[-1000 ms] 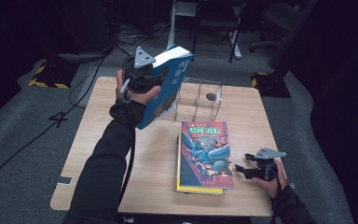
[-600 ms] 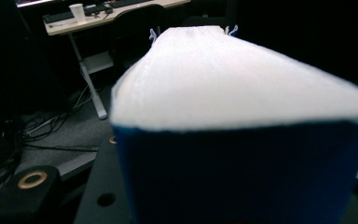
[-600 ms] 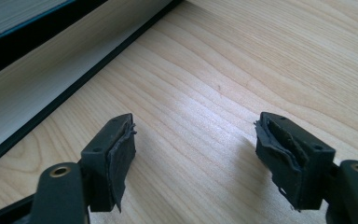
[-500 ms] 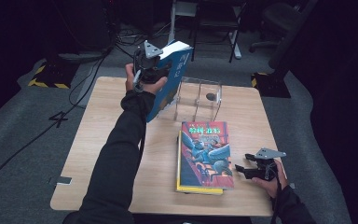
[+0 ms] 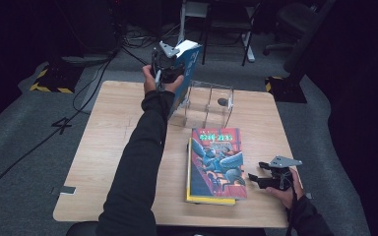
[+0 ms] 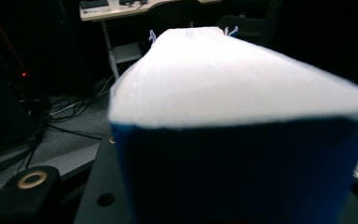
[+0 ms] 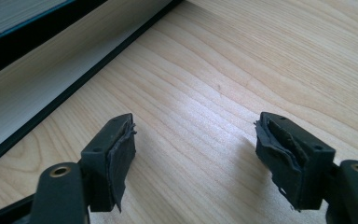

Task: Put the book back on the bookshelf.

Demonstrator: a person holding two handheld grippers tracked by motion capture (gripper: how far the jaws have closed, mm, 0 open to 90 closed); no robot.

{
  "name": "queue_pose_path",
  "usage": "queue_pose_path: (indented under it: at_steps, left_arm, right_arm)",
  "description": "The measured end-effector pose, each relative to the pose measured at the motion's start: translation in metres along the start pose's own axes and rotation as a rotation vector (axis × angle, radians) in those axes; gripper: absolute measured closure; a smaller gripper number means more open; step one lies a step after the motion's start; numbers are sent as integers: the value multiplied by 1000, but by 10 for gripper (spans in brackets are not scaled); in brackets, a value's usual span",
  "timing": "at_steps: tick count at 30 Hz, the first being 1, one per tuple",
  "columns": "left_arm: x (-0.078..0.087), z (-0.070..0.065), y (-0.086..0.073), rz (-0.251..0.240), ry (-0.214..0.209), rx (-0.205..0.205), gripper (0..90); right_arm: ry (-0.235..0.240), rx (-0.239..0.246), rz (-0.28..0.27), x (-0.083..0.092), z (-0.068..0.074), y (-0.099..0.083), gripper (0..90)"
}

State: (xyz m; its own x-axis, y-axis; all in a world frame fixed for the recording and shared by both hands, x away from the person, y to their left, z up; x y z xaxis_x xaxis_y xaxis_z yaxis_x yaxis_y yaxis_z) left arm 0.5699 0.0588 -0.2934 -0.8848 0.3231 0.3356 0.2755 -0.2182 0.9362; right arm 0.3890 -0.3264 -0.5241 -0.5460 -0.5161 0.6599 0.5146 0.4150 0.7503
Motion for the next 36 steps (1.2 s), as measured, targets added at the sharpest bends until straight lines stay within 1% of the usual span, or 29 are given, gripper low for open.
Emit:
queue_pose_path:
  at_steps: [2,5,7,8,10,12,13,16,17,20,22,25,27,28,29,30,32,36]
  left_arm:
    - [-5,-2,-1,9,12,-10,602]
    - [-9,-3,-3,6,18,-14,602]
    - [-14,-5,-5,4,37,-10,602]
    - [-19,-7,-8,15,49,-23,602]
    - [-24,-9,-11,20,60,-35,600]
    - [-26,-10,-13,15,63,-33,600]
    - [-28,-11,-15,16,69,-40,600]
    - [-36,-11,-22,6,91,-22,600]
    - [-38,-10,-23,-3,92,-15,601]
    - [-41,-9,-26,-15,99,-21,601]
    - [-43,-9,-30,-31,111,-10,602]
    - [-46,-5,-35,-59,117,22,602]
    - [-47,-3,-38,-72,113,36,602]
    - [-48,-2,-39,-76,111,39,602]
    - [-50,-1,-43,-89,103,44,602]
    - [-50,-1,-43,-89,103,44,602]
    - [-51,-1,-48,-98,91,47,602]
    - [-52,2,-57,-143,70,76,602]
  right_arm:
    - [1,-1,-1,0,0,0,287]
    - [3,-4,-2,0,0,0,287]
    - [1,-2,-1,0,0,0,287]
    - [1,-2,-2,0,0,0,287]
    - [1,-2,-2,0,0,0,287]
    - [1,-2,-1,0,0,0,287]
    - [1,-2,-1,0,0,0,287]
    - [1,-1,-1,0,0,0,287]
    - [1,-1,-1,0,0,0,287]
    - [1,-1,-1,0,0,0,287]
    - [-1,0,0,0,0,0,287]
    - [-3,-1,-1,1,0,-1,287]
    - [-3,-3,0,1,0,-1,287]
    - [-3,-3,1,1,0,-1,287]
    - [-3,-3,0,1,0,-1,287]
    - [-3,-3,0,1,0,-1,287]
    - [-2,-3,0,1,0,-1,287]
    - [-2,-3,1,1,1,-1,286]
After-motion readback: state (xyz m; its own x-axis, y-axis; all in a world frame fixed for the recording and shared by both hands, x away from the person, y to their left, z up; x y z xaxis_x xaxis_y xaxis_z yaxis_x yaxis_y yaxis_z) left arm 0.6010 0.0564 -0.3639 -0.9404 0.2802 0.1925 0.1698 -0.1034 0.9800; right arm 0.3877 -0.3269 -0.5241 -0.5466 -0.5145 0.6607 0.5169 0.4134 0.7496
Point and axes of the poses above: each handheld gripper's, and its own axes: x roughly backward along the jaws, y roughly out of its top, z roughly to its left, the point moved 3 cm from there along -x, roughly forward along the jaws, and after that the axes turned 3 degrees about -x, right-handed, at the moved point
